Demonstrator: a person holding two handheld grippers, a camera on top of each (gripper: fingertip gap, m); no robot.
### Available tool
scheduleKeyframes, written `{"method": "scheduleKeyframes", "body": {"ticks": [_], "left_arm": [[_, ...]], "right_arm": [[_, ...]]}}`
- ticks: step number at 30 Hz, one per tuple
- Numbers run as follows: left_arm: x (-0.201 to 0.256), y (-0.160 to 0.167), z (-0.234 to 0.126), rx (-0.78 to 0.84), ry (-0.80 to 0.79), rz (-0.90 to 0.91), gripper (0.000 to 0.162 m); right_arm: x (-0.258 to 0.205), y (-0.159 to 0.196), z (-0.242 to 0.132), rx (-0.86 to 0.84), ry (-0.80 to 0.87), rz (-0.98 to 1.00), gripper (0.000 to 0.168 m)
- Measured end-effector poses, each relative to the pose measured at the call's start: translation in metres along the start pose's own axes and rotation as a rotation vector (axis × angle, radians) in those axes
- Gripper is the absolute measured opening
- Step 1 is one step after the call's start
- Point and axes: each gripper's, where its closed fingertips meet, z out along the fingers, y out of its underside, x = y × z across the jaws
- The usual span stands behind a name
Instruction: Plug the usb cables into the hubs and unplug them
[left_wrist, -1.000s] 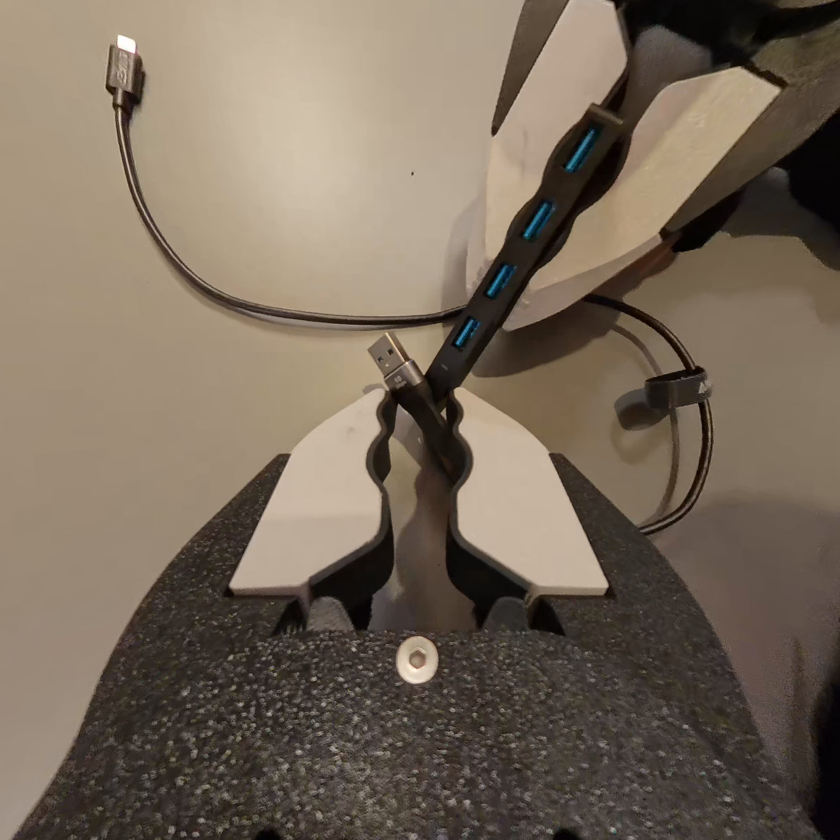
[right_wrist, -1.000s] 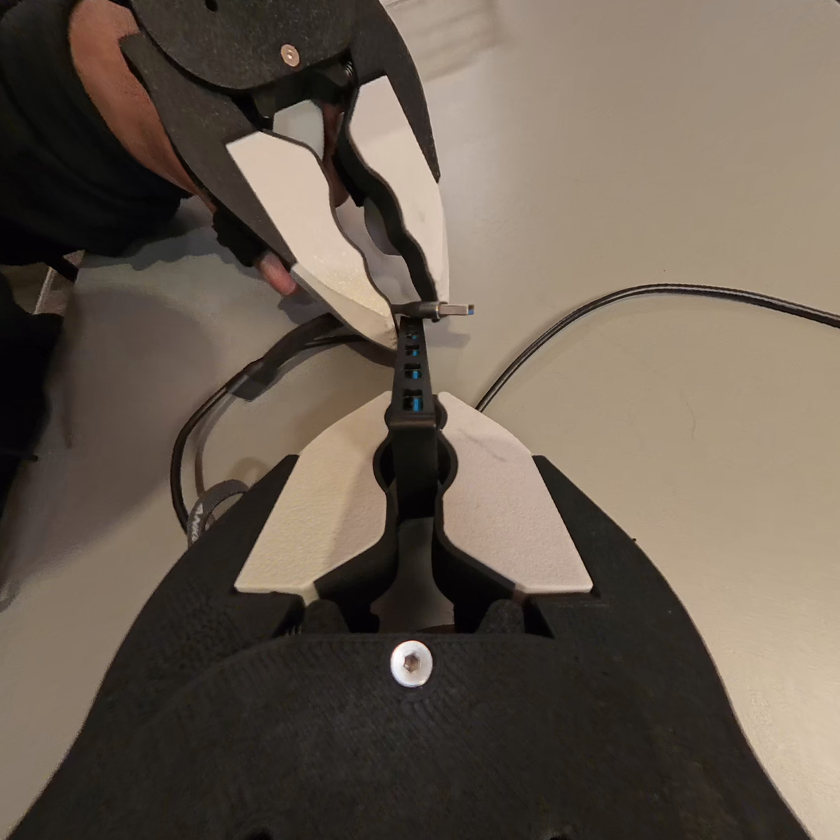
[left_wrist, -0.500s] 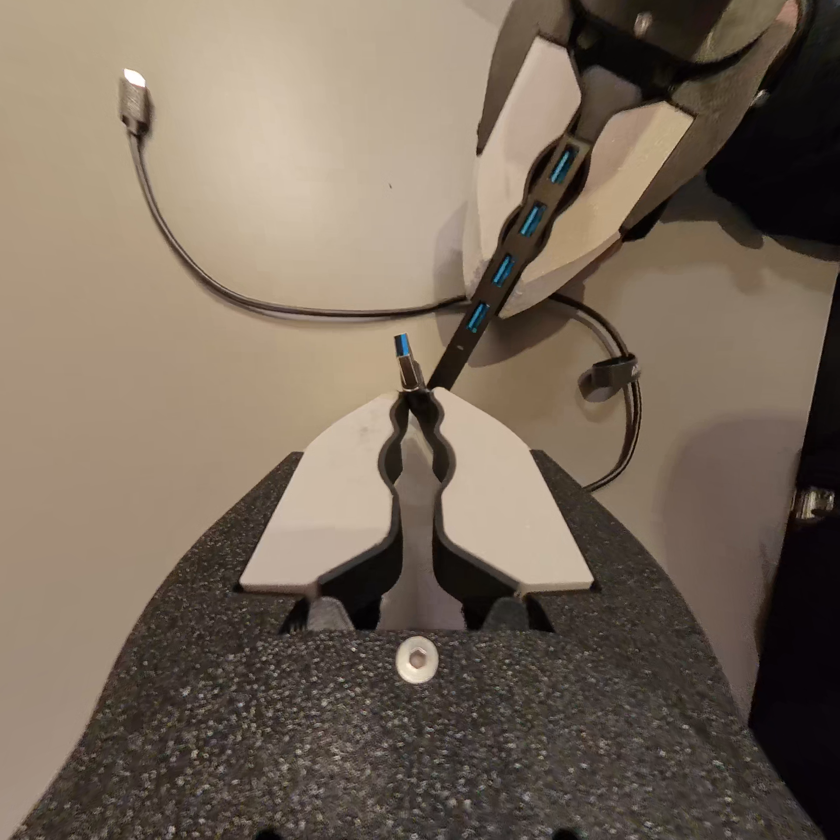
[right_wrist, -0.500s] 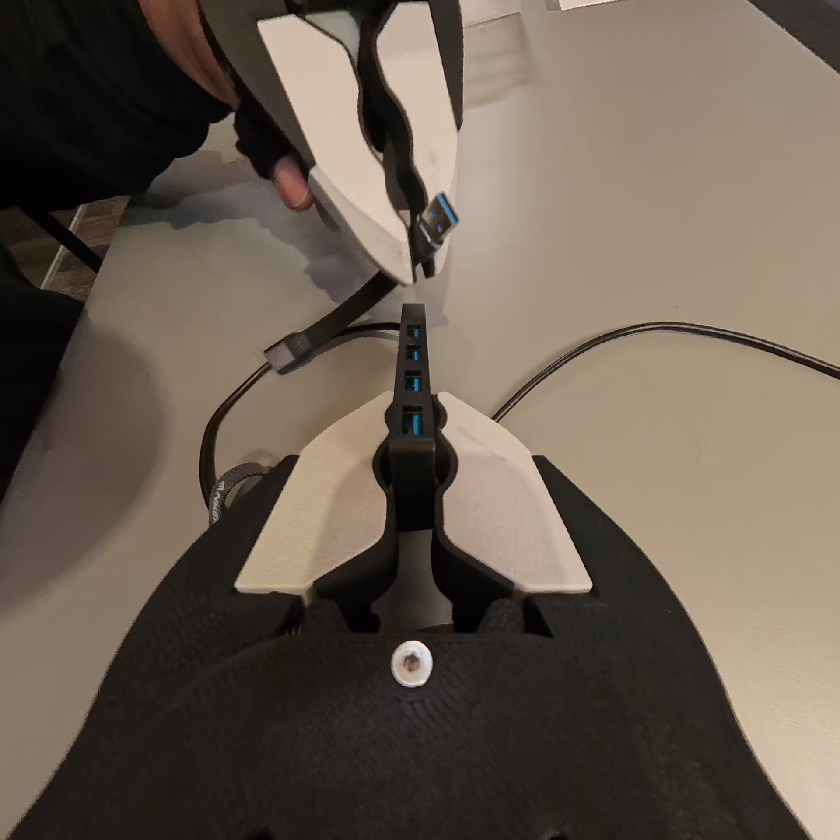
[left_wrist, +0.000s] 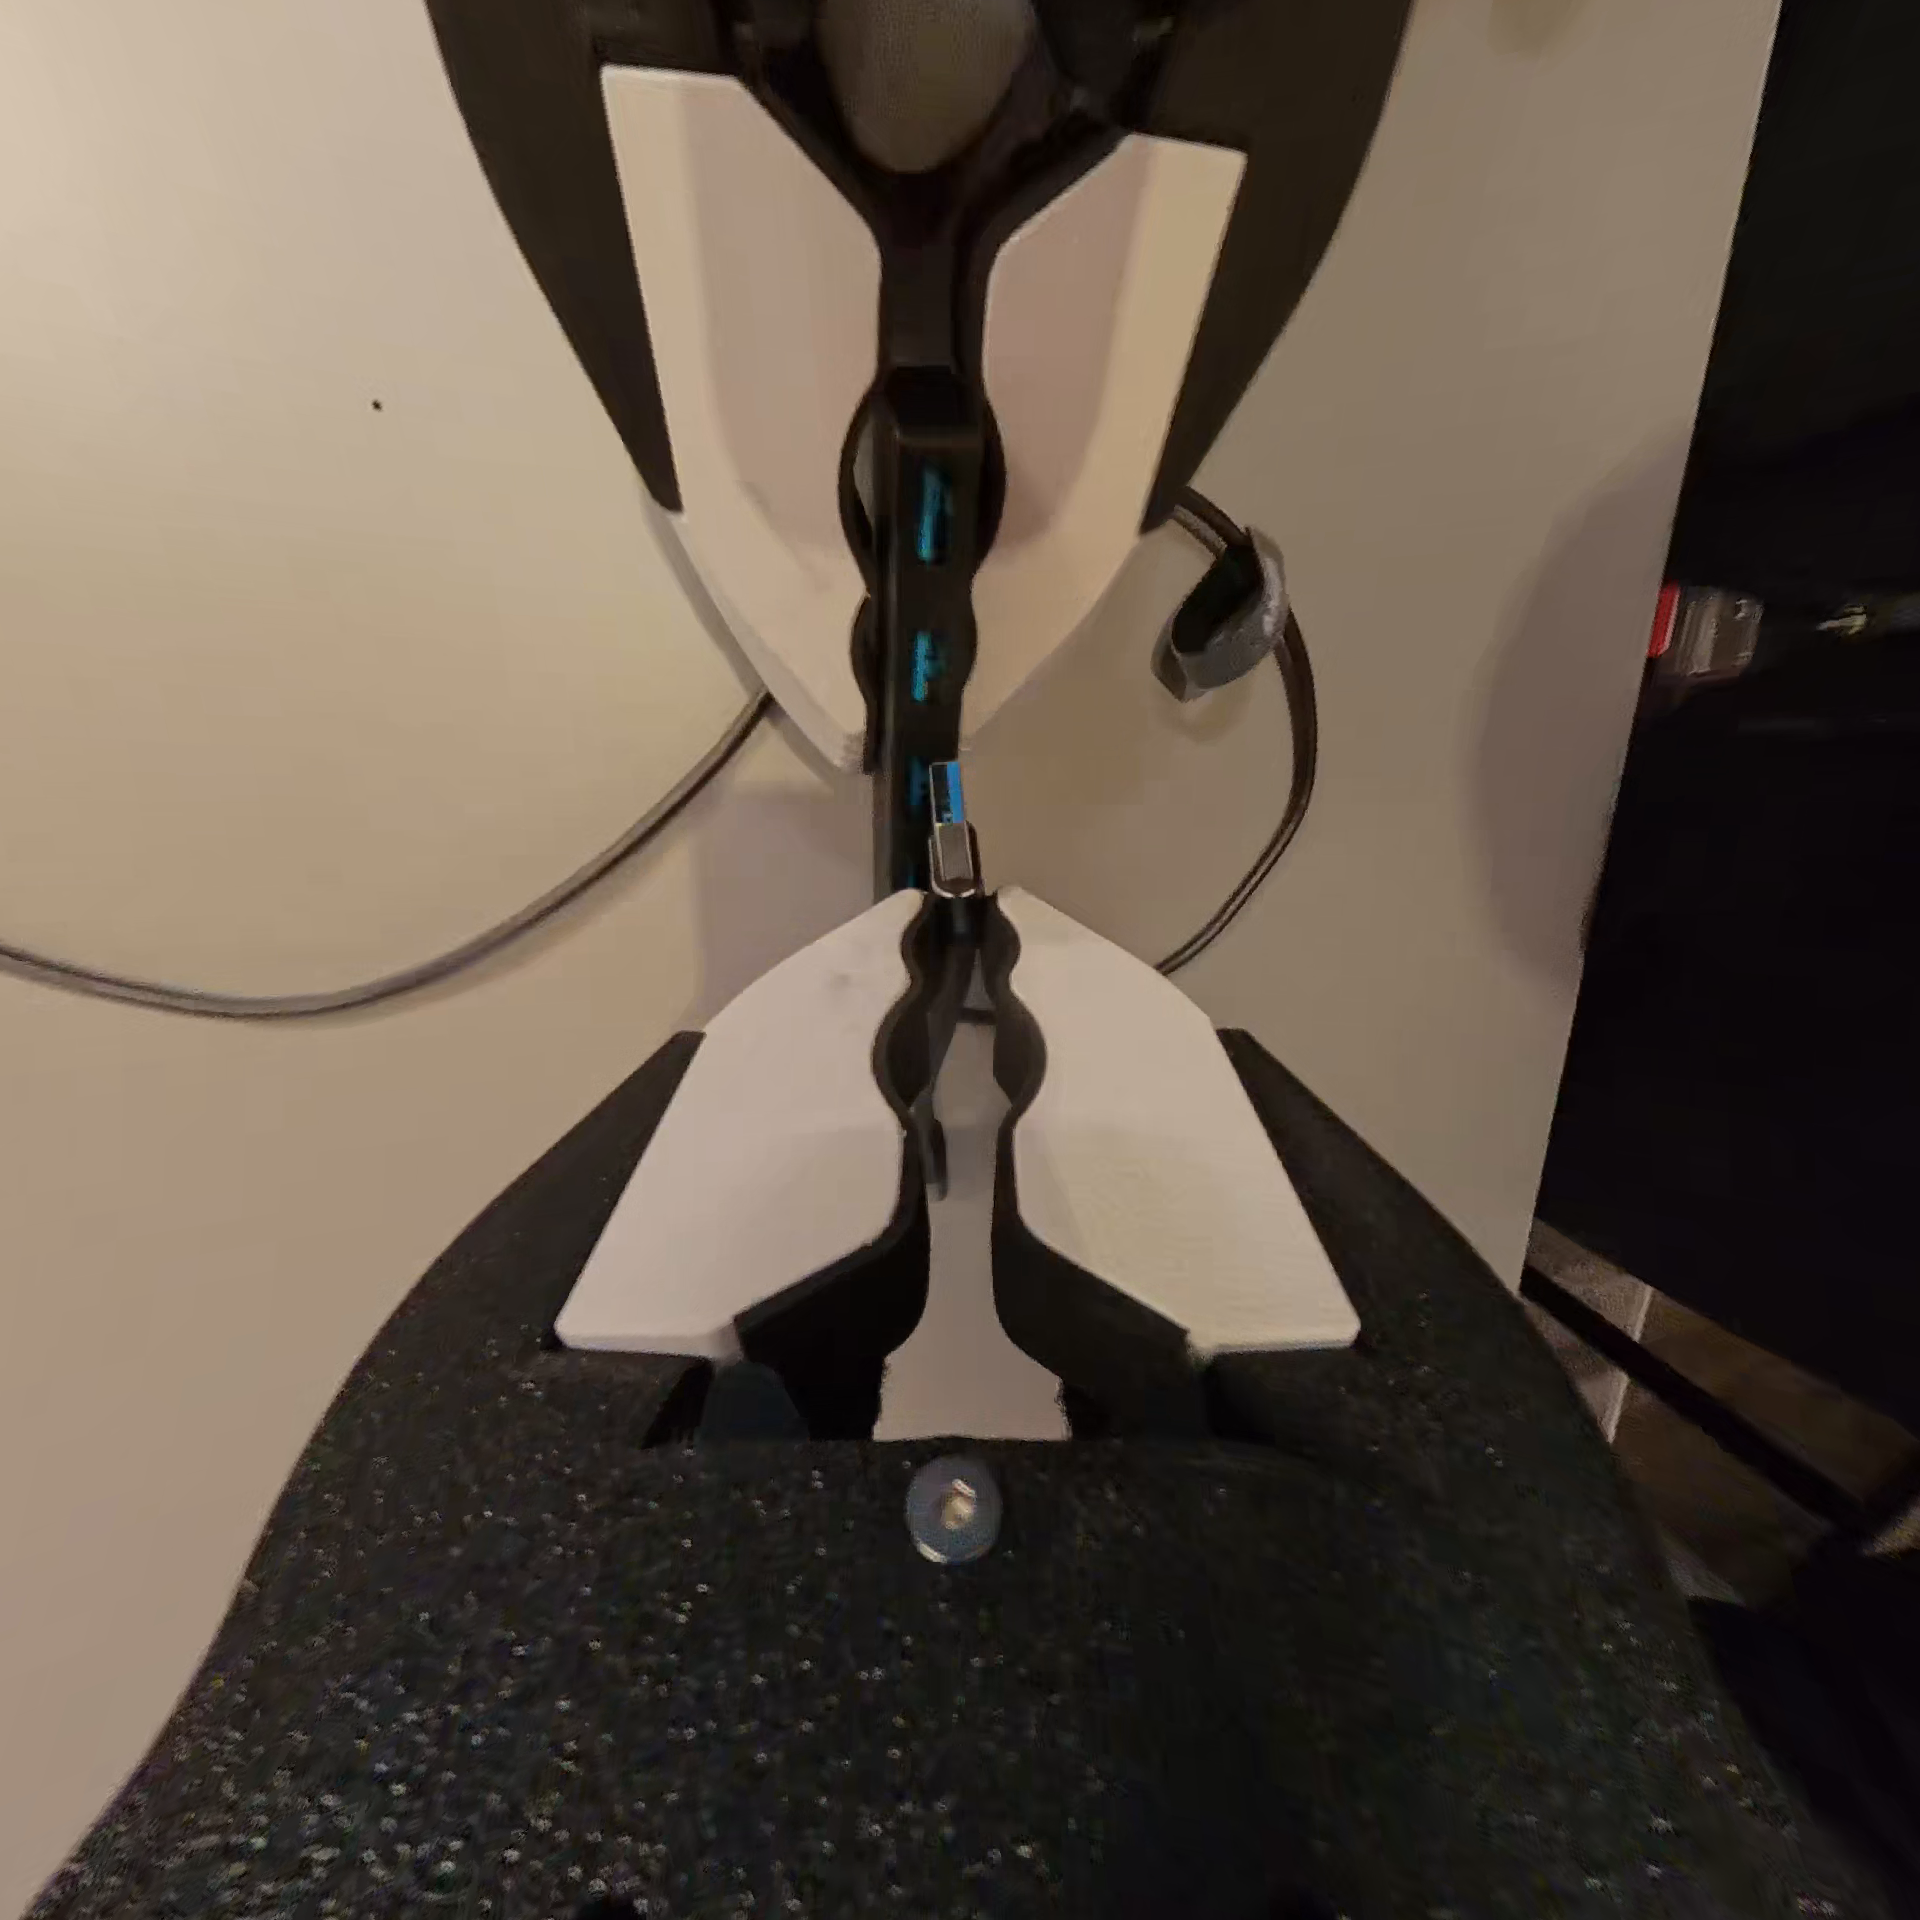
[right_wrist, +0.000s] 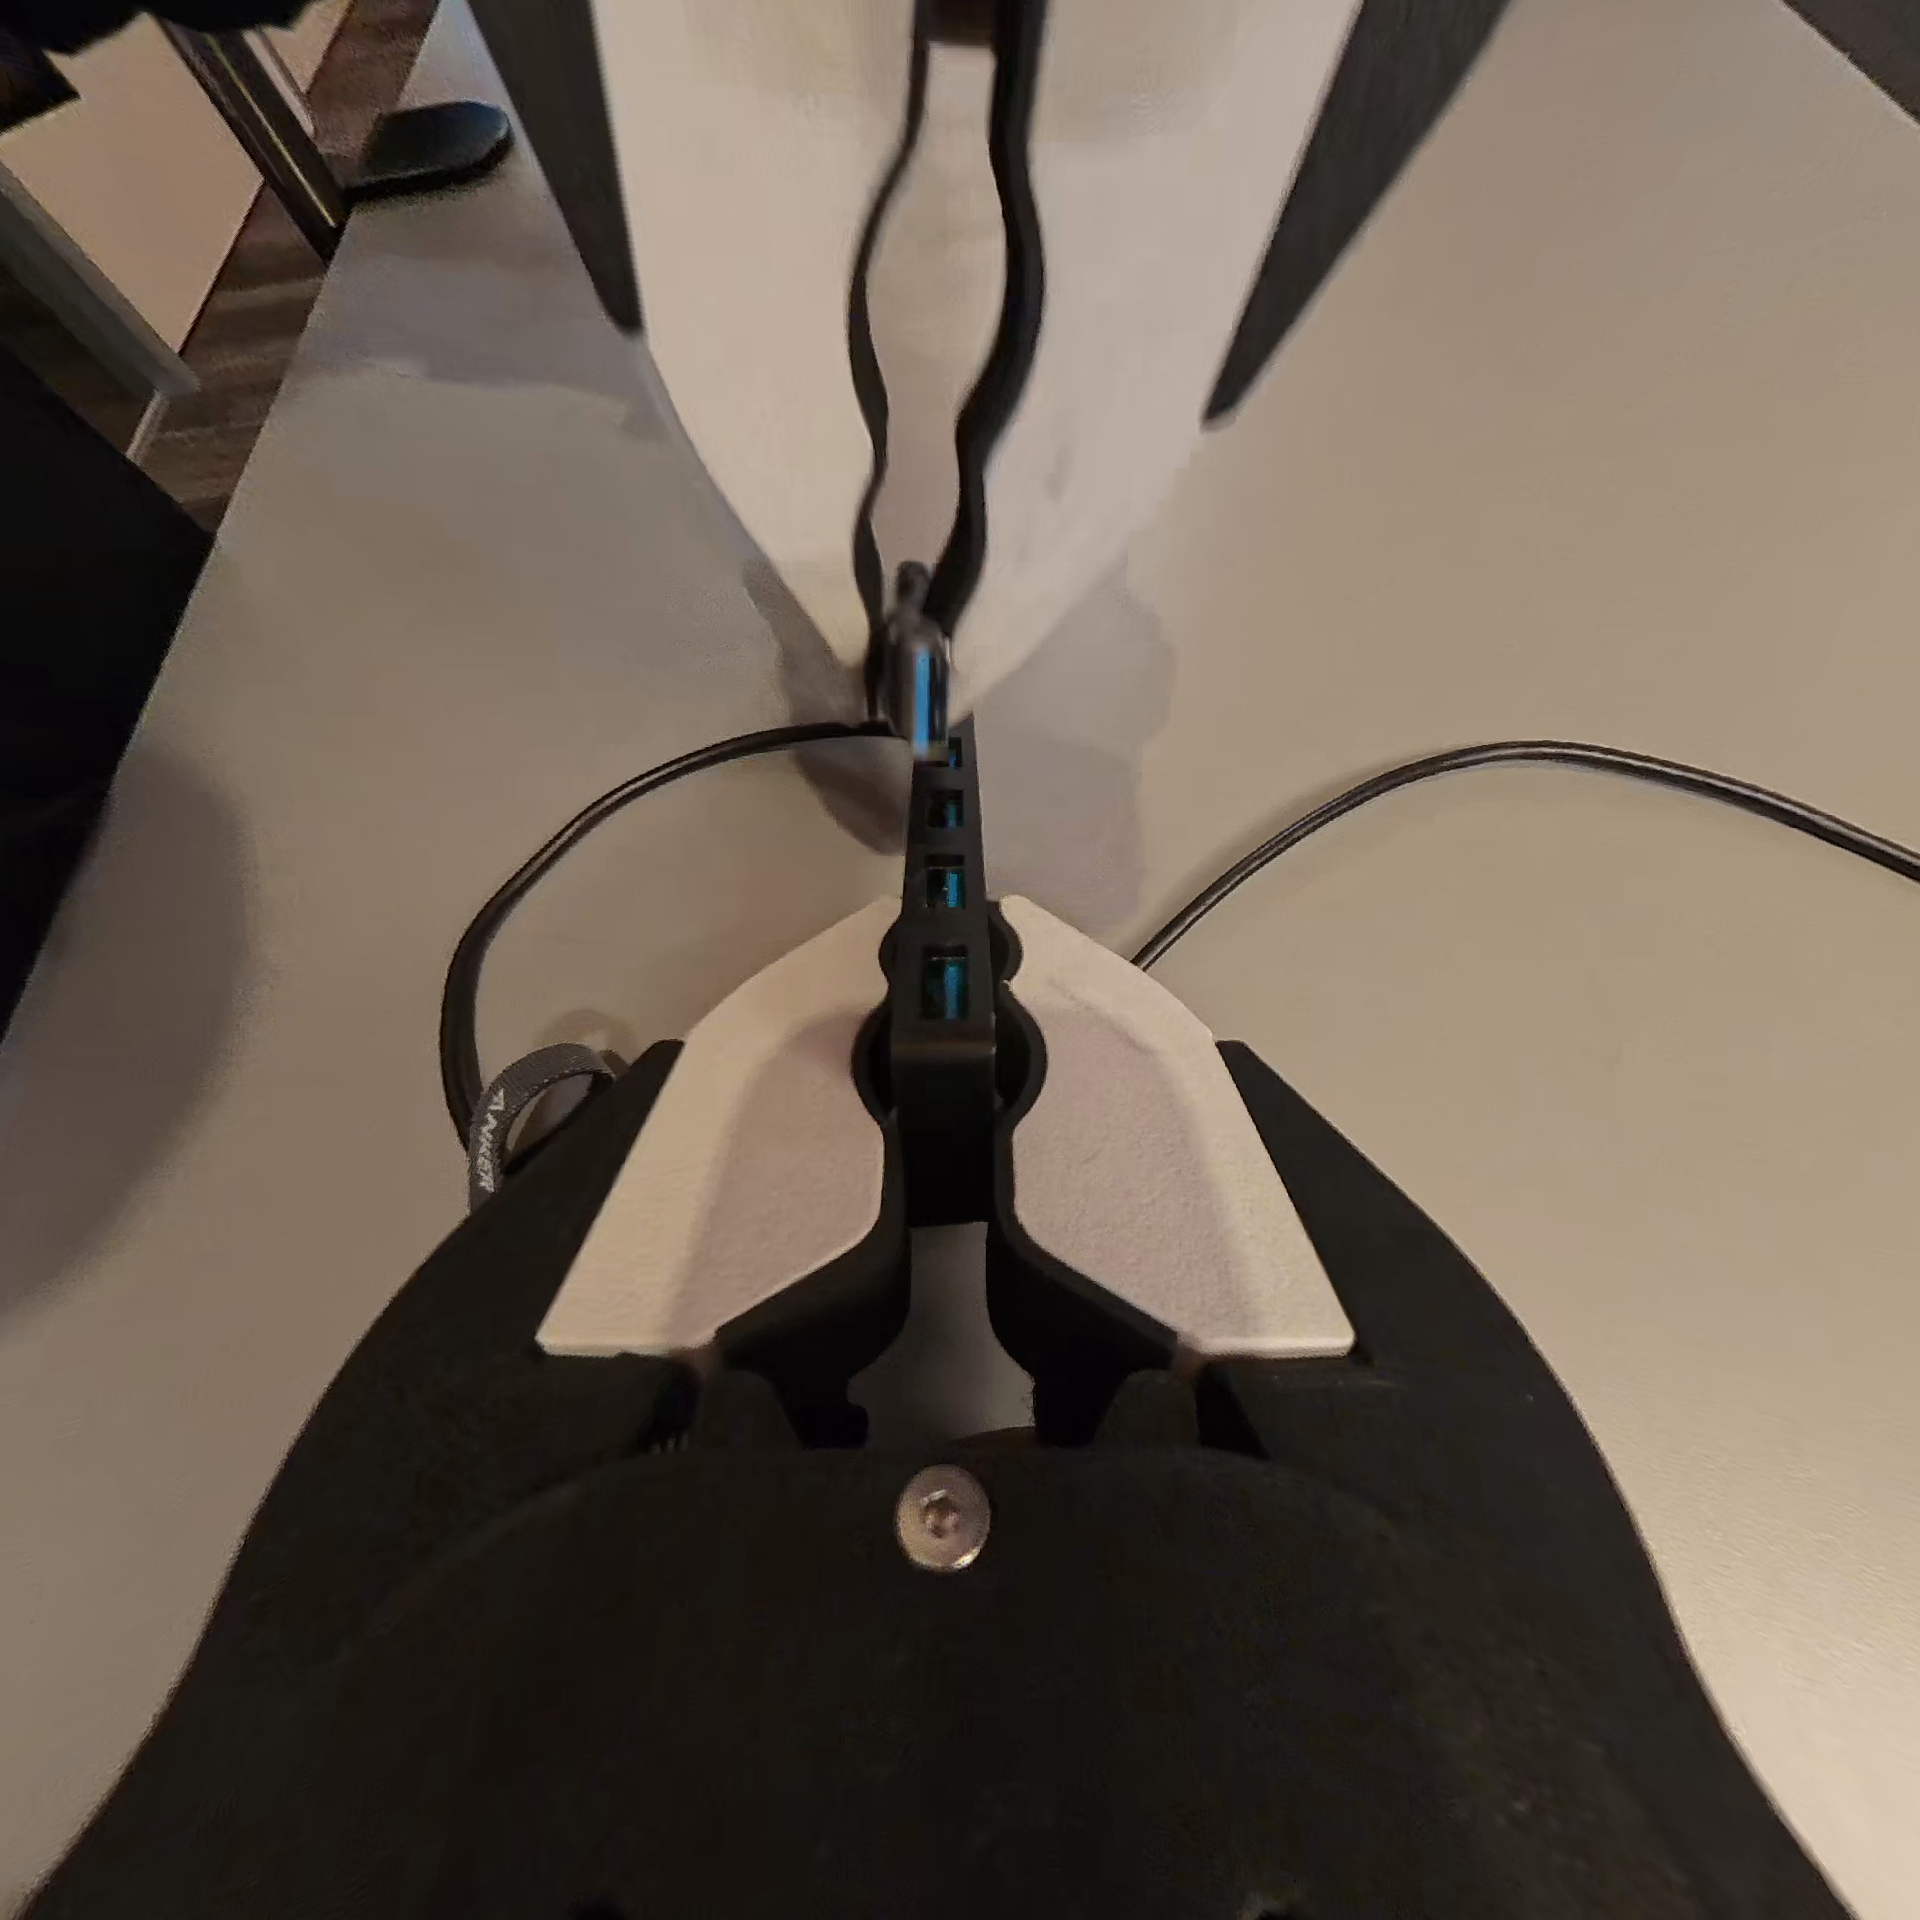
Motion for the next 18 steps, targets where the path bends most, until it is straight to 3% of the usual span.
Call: {"method": "scheduleKeyframes", "body": {"ticks": [3,10,15,18], "left_arm": [[-0.009,-0.005,0.009,0.002,0.000,0.001,0.007],[-0.022,-0.013,0.009,0.226,-0.070,-0.043,0.007],[-0.020,-0.015,0.015,0.382,-0.020,-0.080,0.007],[-0.017,-0.016,0.020,0.411,-0.010,-0.073,0.006]], "right_arm": [[0.005,0.006,-0.001,-0.031,0.017,0.009,0.010],[0.007,0.015,-0.002,-0.078,0.003,0.062,0.011],[0.007,0.028,-0.002,-0.151,-0.012,0.093,0.012],[0.007,0.033,-0.008,-0.165,-0.022,0.069,0.028]]}}
